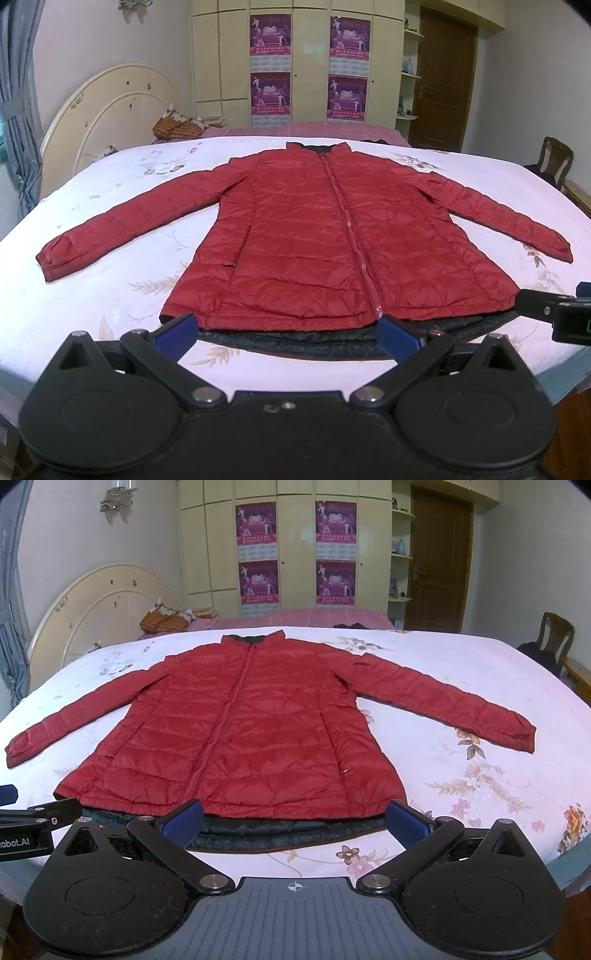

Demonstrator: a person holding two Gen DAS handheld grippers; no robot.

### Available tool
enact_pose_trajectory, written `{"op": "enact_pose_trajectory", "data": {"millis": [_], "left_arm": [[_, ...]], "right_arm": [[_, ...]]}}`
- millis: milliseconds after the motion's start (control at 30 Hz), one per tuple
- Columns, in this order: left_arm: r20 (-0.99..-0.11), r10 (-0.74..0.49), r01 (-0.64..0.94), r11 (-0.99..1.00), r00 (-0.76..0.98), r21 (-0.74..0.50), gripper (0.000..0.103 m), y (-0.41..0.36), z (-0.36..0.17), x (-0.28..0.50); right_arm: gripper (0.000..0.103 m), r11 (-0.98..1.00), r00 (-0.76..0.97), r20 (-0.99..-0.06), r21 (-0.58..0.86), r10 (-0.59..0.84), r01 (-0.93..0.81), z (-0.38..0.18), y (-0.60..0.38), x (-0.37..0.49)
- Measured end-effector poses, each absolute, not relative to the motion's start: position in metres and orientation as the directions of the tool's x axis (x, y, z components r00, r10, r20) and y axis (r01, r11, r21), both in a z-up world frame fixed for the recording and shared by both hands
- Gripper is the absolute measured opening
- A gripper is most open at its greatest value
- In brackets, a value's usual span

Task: Fold large clothes
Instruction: 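Move the right tool to the jacket sleeve cuff and grasp it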

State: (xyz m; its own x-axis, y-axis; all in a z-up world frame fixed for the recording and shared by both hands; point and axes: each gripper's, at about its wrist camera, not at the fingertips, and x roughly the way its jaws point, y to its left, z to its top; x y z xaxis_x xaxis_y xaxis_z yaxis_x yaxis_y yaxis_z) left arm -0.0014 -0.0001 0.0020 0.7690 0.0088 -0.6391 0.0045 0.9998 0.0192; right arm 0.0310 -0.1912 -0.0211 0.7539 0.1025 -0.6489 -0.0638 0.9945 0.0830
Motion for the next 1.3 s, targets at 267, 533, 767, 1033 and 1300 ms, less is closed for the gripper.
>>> {"op": "enact_pose_trajectory", "data": {"millis": [267, 533, 767, 1033, 1300], "left_arm": [[-0.625, -0.003, 0.026, 0.999, 0.781, 0.027, 0.103, -0.001, 0.004, 0.012], [-0.624, -0.059, 0.060, 0.998, 0.779, -0.019, 0.103, 0.001, 0.005, 0.056], [-0.665, -0.115, 0.112, 0.993, 0.738, -0.047, 0.103, 0.000, -0.011, 0.112], [-0.662, -0.187, 0.184, 0.980, 0.726, -0.076, 0.103, -0.004, -0.020, 0.168], [-0.641, -0.243, 0.248, 0.965, 0.728, -0.085, 0.103, -0.032, -0.035, 0.205]], "right_arm": [[0.103, 0.996, 0.756, -0.650, 0.083, 0.083, -0.038, -0.024, -0.194, 0.042], [0.103, 0.995, 0.758, -0.651, 0.094, 0.038, 0.030, -0.029, -0.206, 0.081], [0.103, 0.989, 0.755, -0.656, 0.111, -0.003, 0.100, -0.037, -0.217, 0.130], [0.103, 0.951, 0.759, -0.639, 0.139, -0.126, 0.275, -0.046, -0.263, 0.182], [0.103, 0.863, 0.761, -0.593, 0.207, -0.264, 0.461, -0.059, -0.342, 0.190]]}}
